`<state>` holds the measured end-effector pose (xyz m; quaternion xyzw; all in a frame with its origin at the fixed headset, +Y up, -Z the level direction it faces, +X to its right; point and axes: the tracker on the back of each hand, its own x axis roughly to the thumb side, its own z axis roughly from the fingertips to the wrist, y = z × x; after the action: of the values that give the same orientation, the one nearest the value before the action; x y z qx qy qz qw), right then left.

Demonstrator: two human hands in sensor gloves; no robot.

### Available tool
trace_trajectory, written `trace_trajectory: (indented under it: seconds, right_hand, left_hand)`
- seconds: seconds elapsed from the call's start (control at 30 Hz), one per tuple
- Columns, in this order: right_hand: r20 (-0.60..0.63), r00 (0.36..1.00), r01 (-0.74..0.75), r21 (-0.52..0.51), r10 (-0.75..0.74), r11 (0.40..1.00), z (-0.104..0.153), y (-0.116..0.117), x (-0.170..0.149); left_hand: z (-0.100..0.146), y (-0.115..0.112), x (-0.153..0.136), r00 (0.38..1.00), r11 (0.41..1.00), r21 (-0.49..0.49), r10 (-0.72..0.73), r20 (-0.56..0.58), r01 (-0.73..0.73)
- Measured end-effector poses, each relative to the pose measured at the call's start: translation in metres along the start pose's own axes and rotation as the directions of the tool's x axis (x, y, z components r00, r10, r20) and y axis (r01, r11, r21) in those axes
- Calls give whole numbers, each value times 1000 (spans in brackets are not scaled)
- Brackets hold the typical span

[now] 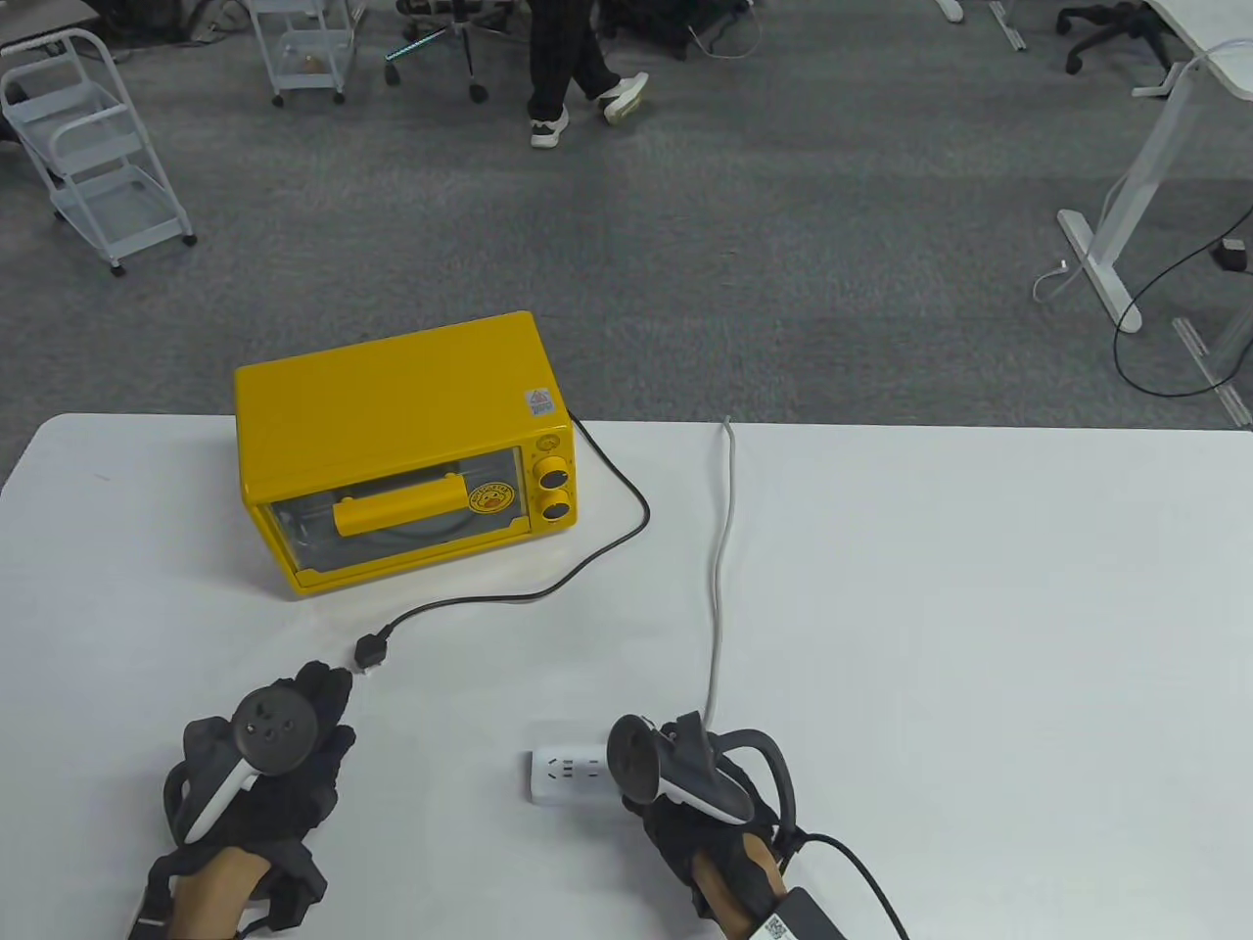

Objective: Plug the oven into the power strip

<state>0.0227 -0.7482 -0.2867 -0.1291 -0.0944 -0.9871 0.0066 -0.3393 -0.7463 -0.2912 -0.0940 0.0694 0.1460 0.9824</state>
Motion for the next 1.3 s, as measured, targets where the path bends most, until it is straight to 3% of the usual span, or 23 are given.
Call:
trace_trajectory:
  seconds: [0.2,0.27,0.4,0.6,0.77,0.97,1.13,1.3]
  right_hand:
    - [20,999,-24,-35,25,999,-2,0,7]
    - [18,1000,8,-29,-7,1000,-2,1,5]
    - [21,1000,21,-26,-20,999,-2,2,3]
    - [27,999,46,-11,-45,999,-3,2,2]
    - [29,999,45,-2,-45,999,-2,2,2]
    - [30,999,40,-2,-40,999,-2,3,3]
    - [28,999,45,-4,-45,999,-2,3,2]
    - [22,999,43,-9,-43,999,-1,3,1]
  left_hand:
    - [-10,5,12,999,996,82,28,21,-30]
    - [-18,5,24,999,994,104,-34,21,32]
    - [-46,2,52,969,967,56,-249,3,248]
    - [-79,-10,70,903,902,-87,-428,-39,424]
    - [-93,-11,67,927,929,-59,-369,-68,366]
    - [-90,-11,69,916,918,-42,-396,-60,394]
    - [-72,-9,80,889,889,14,-458,9,458]
    - [-40,-3,92,941,945,76,-326,97,319]
